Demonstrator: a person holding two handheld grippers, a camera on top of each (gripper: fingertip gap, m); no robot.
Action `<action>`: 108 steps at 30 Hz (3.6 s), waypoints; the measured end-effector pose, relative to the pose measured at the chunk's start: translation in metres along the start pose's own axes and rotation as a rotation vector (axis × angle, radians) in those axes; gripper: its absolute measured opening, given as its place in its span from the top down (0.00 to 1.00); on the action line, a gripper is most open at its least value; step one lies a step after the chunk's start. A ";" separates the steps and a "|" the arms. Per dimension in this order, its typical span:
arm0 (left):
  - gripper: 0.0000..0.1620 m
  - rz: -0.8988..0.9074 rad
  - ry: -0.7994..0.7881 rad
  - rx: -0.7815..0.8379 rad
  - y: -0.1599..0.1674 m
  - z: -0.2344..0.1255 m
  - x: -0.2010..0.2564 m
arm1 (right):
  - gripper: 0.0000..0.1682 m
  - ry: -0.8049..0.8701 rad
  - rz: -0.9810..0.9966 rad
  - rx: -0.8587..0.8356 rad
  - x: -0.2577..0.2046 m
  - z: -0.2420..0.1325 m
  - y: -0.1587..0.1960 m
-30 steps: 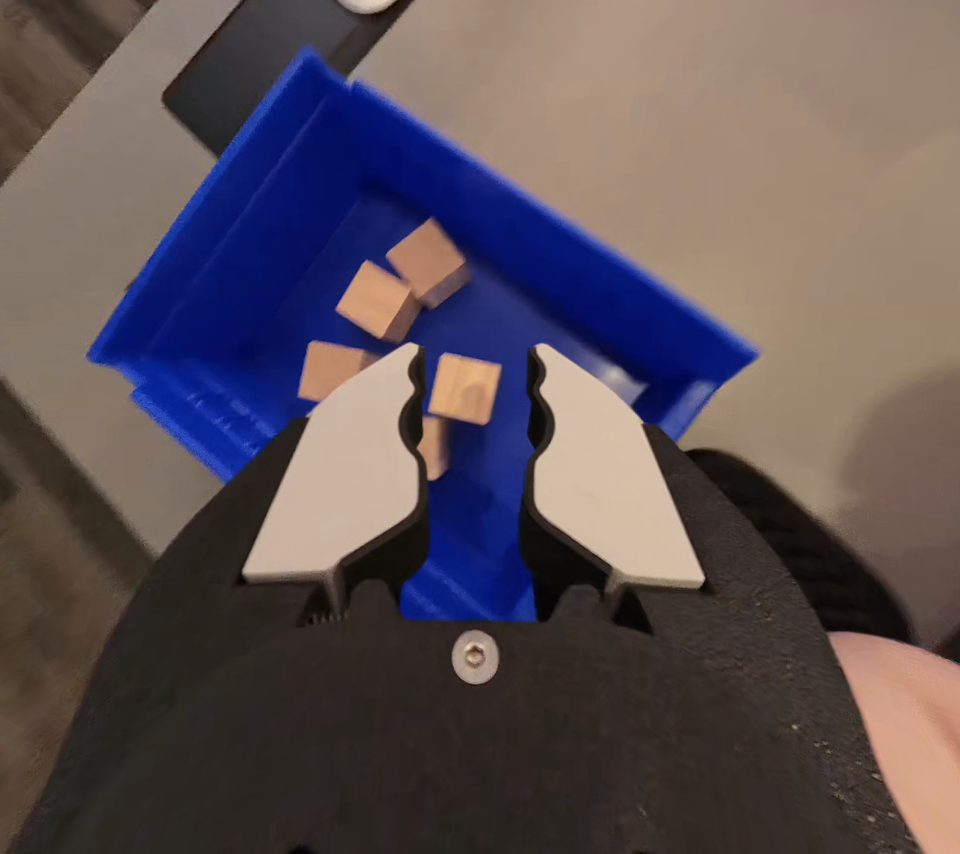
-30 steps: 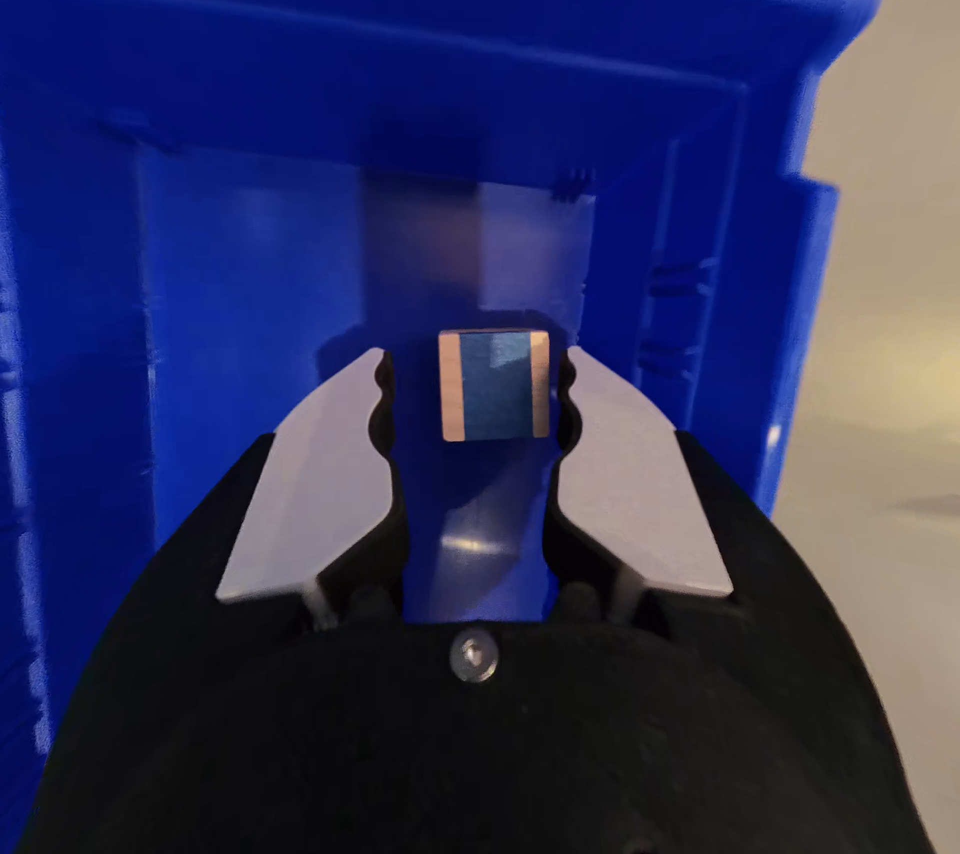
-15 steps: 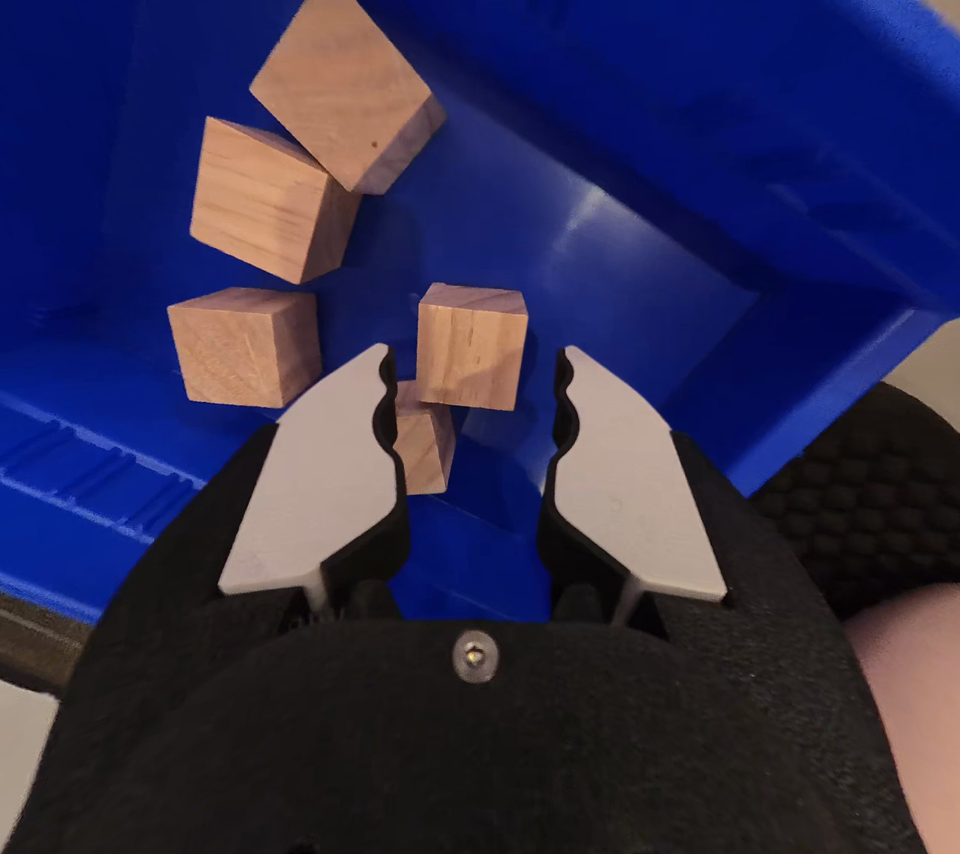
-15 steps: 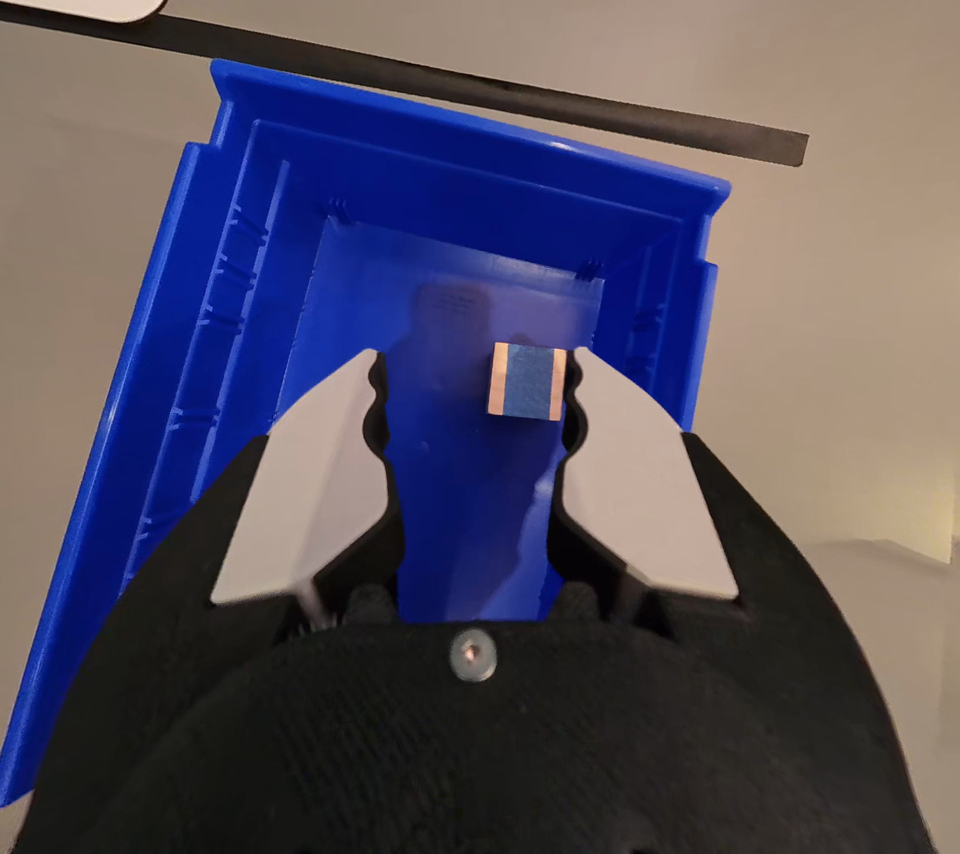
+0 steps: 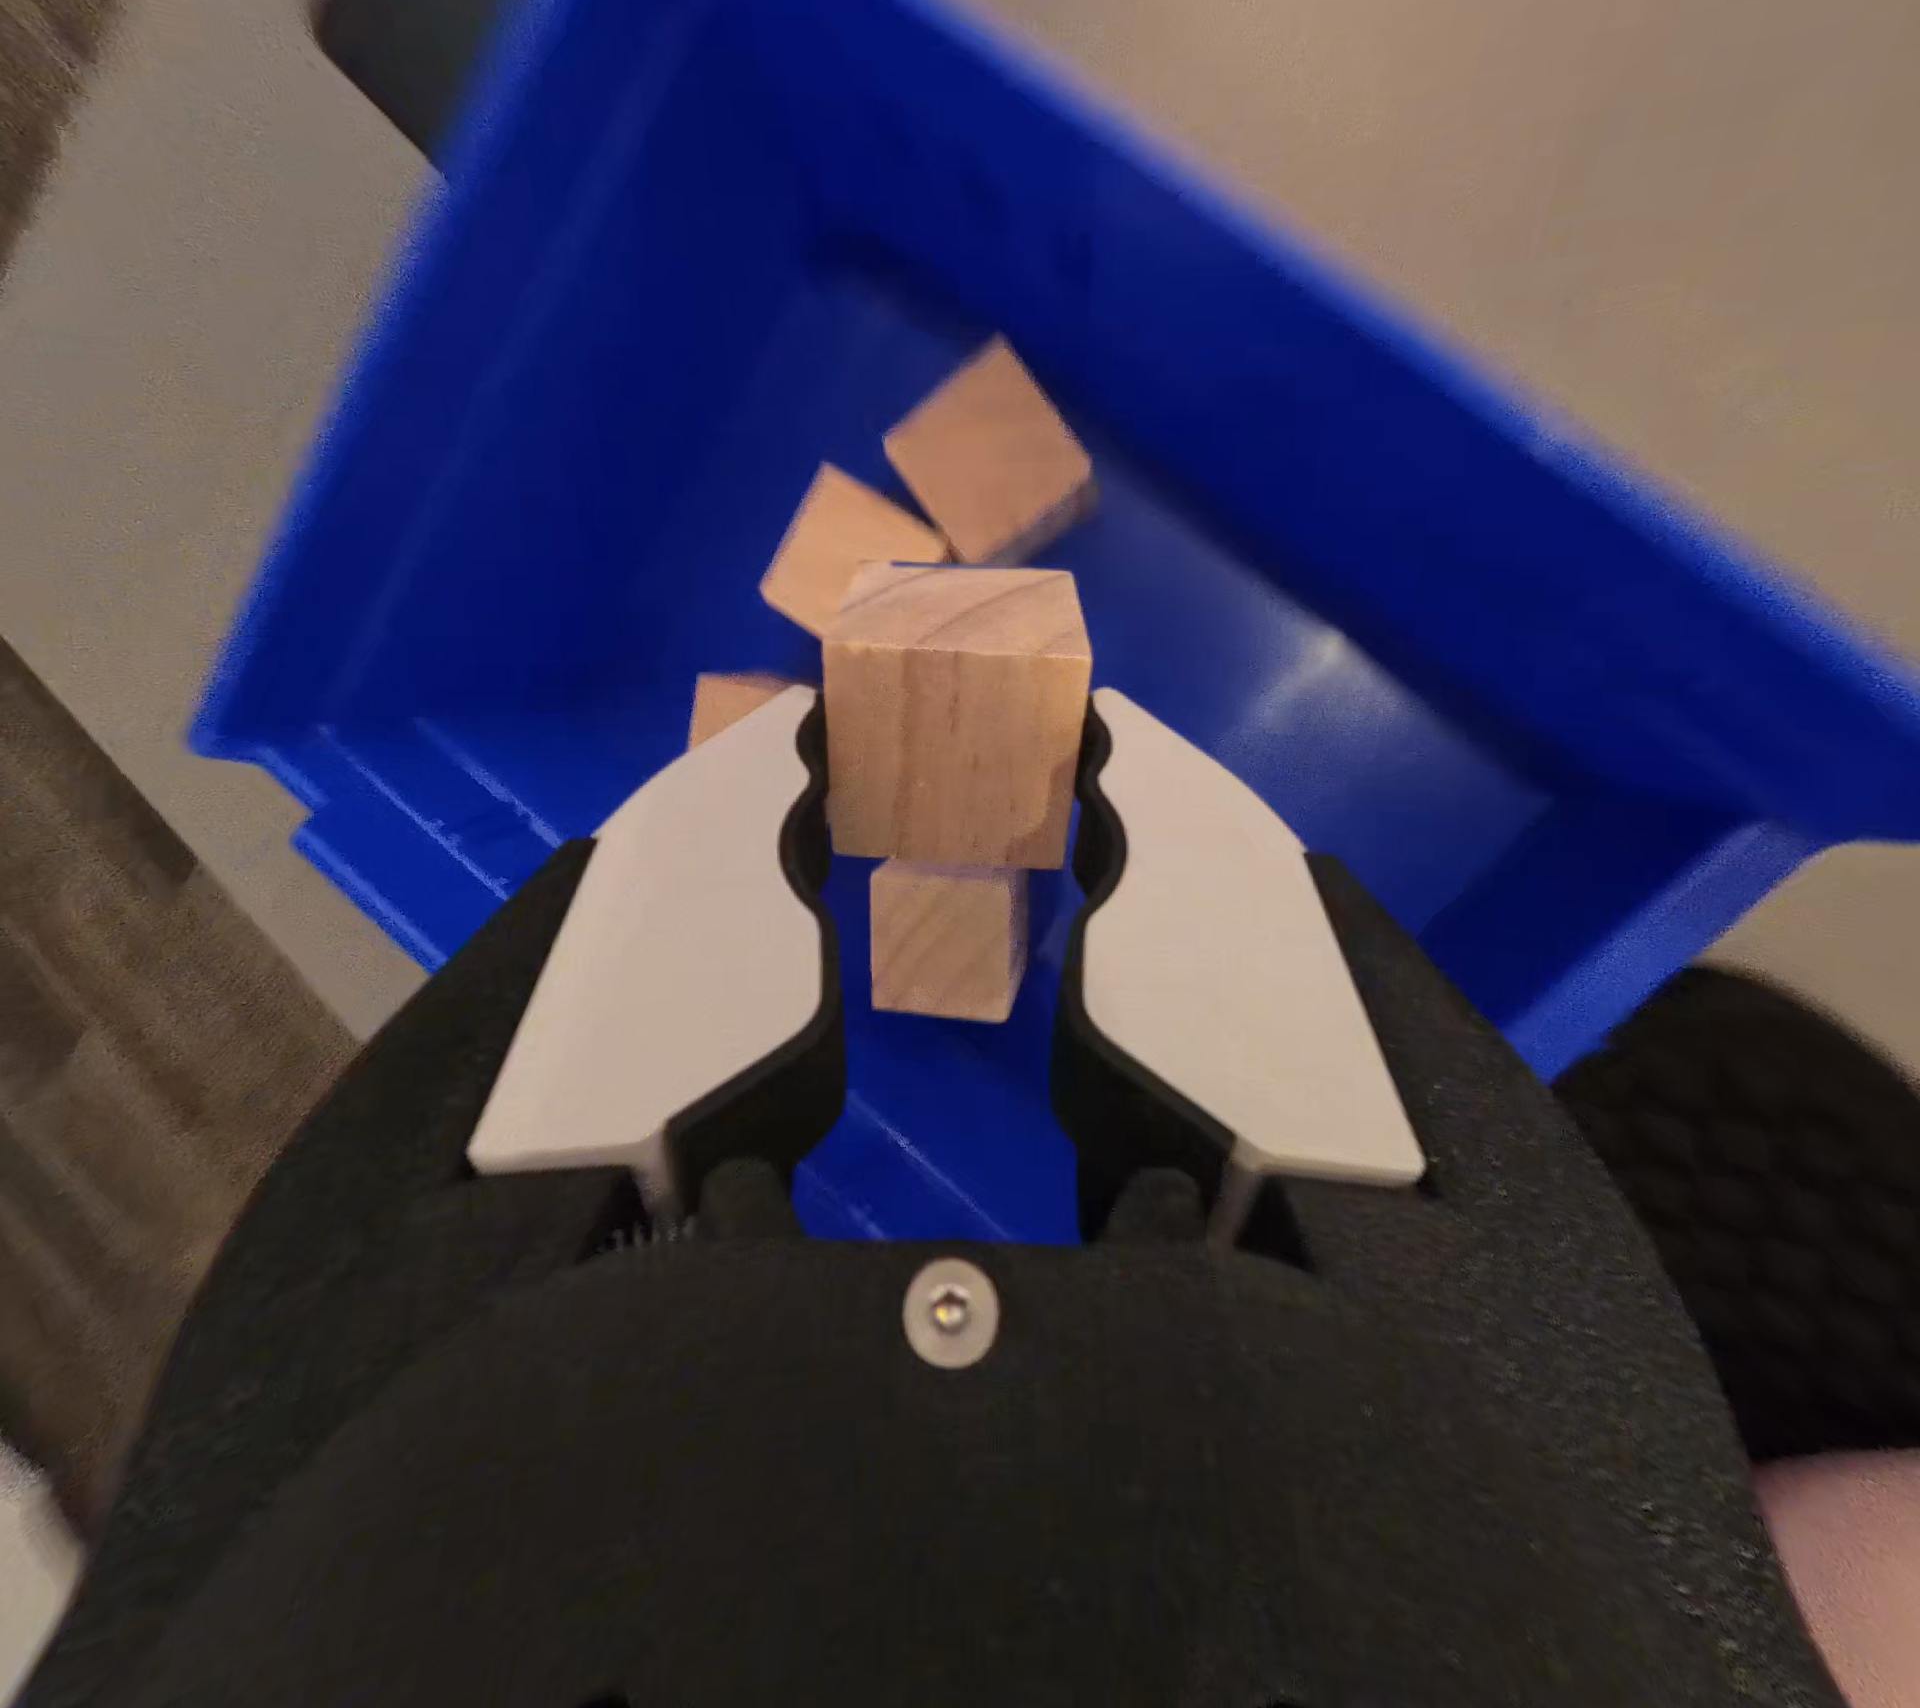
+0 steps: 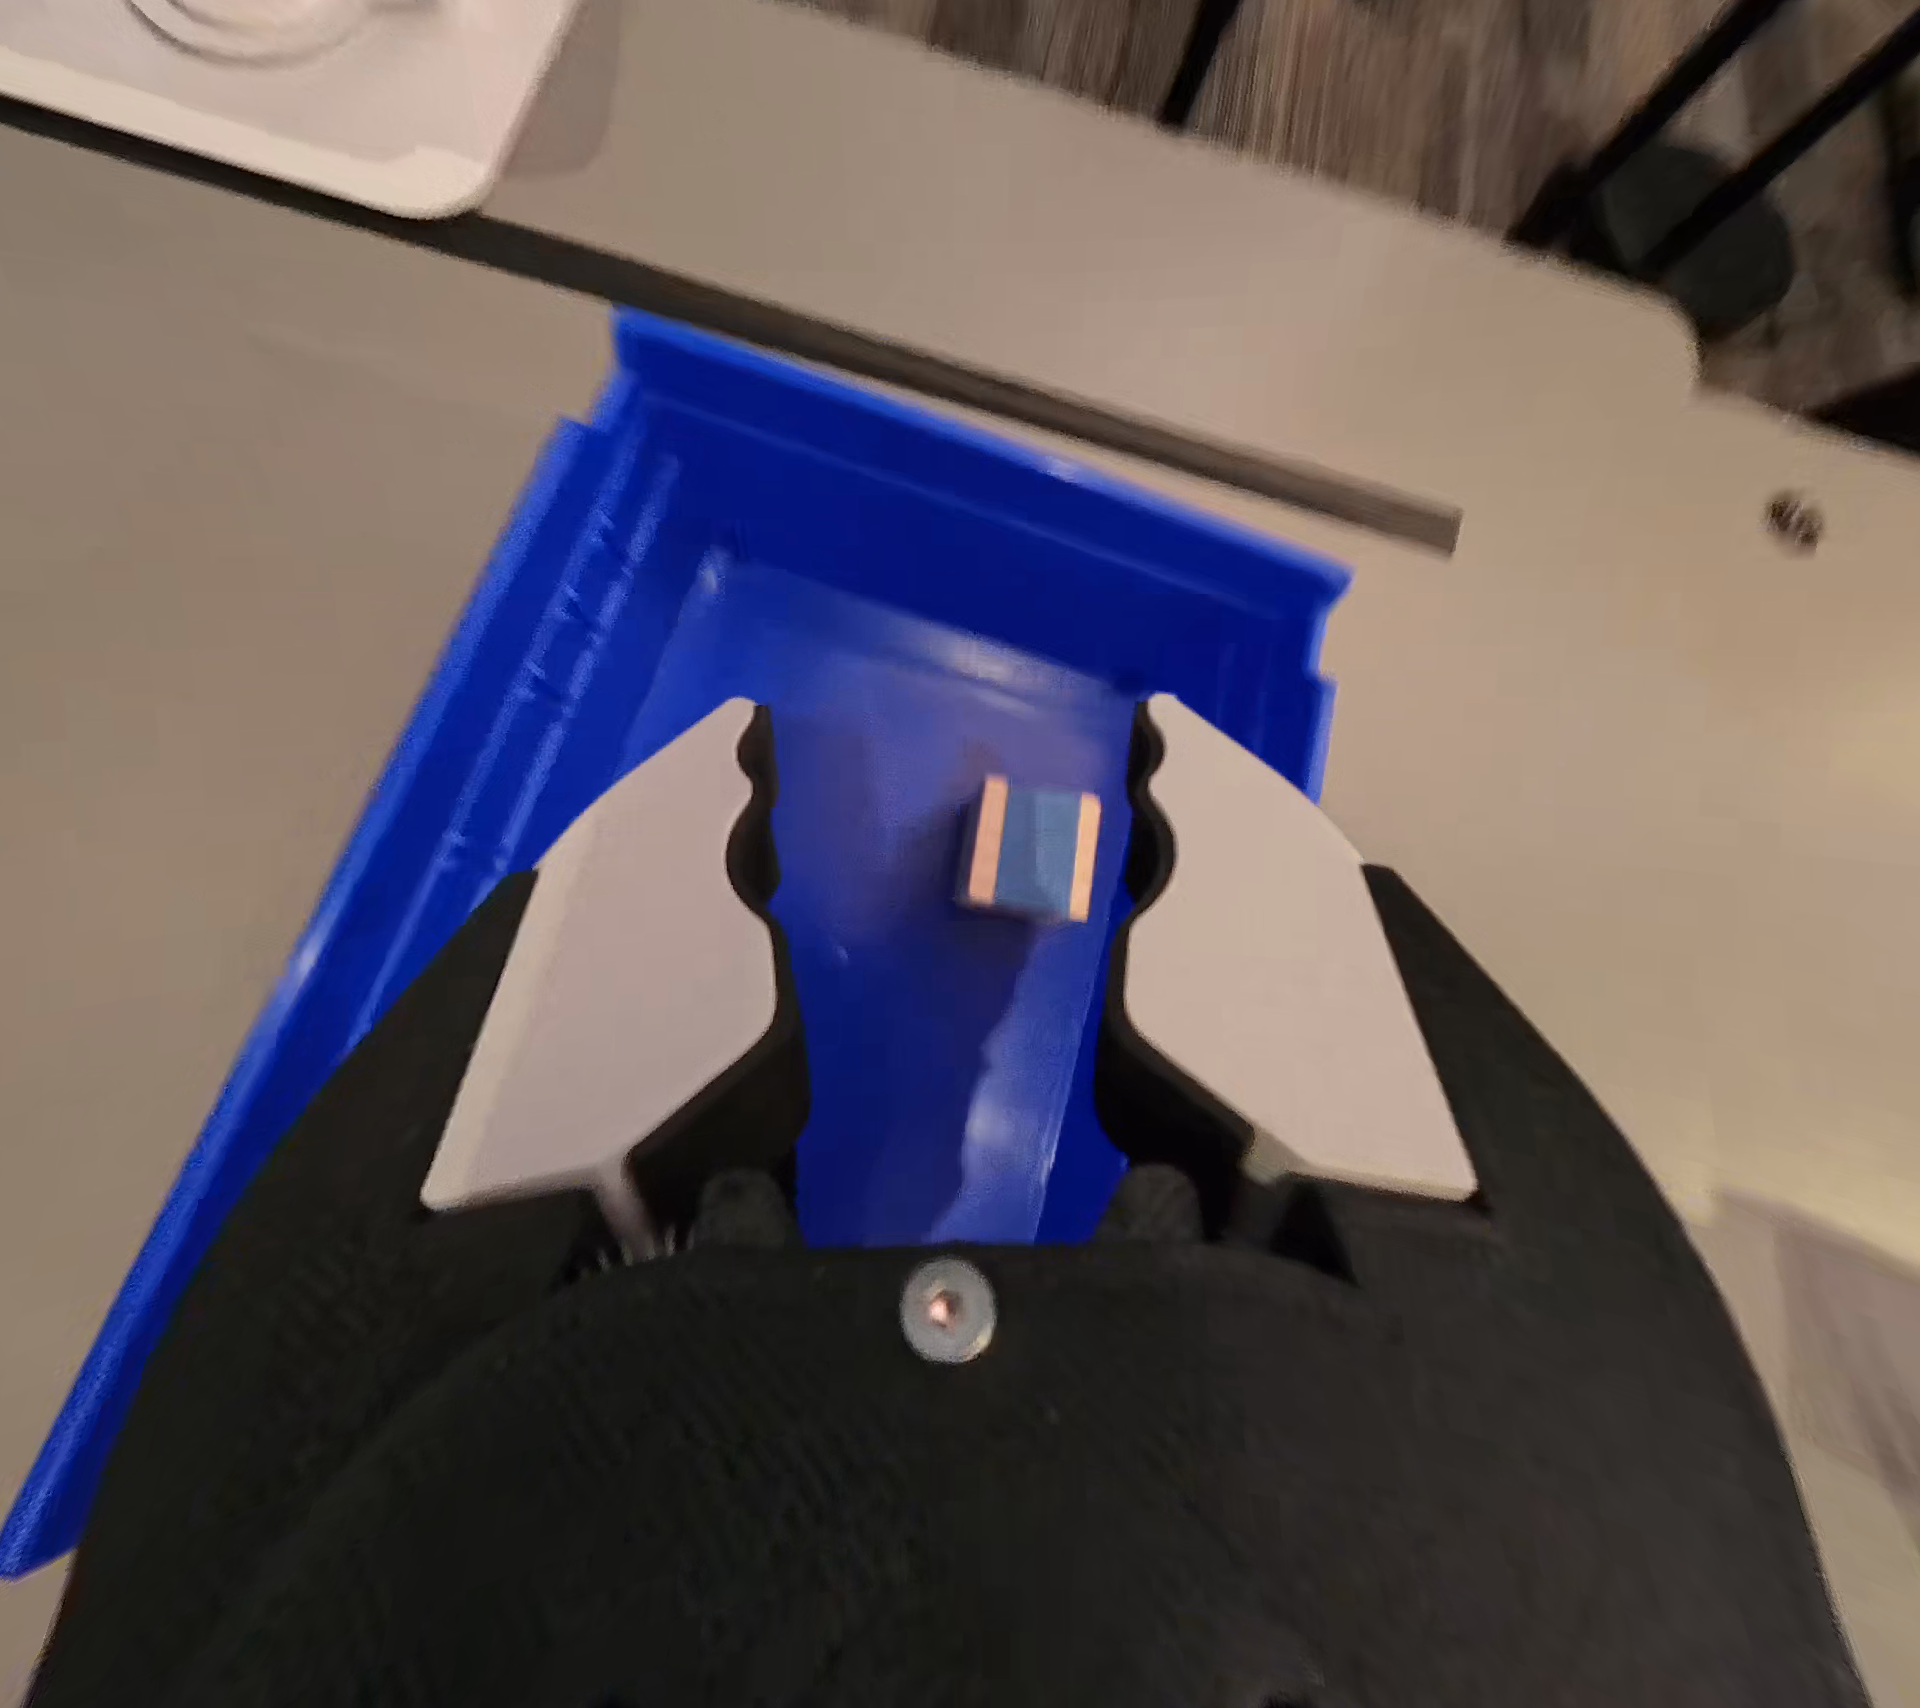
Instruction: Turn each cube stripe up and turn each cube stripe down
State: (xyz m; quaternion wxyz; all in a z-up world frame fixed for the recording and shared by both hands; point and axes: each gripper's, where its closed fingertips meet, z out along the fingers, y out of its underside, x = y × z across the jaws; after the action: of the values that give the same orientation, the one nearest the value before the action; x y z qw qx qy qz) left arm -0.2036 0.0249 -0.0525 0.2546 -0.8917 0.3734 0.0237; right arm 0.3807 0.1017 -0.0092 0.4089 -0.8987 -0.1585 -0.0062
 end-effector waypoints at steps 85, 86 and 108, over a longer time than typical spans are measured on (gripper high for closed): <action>0.74 -0.272 0.192 -0.024 0.018 -0.046 0.035 | 0.69 -0.121 0.213 -0.015 0.006 0.018 0.011; 0.72 -0.252 0.166 -0.071 0.027 -0.036 0.030 | 0.69 -0.123 0.209 -0.022 0.006 0.020 0.012; 0.68 -0.035 0.061 -0.497 0.102 0.052 0.002 | 0.68 -0.162 0.077 -0.139 -0.019 0.036 0.030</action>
State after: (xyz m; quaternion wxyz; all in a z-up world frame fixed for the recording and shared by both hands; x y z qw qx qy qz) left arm -0.2638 -0.0118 -0.1420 0.0164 -0.9335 0.3482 0.0837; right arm 0.3666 0.1048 -0.0578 0.3315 -0.9278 -0.1556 0.0710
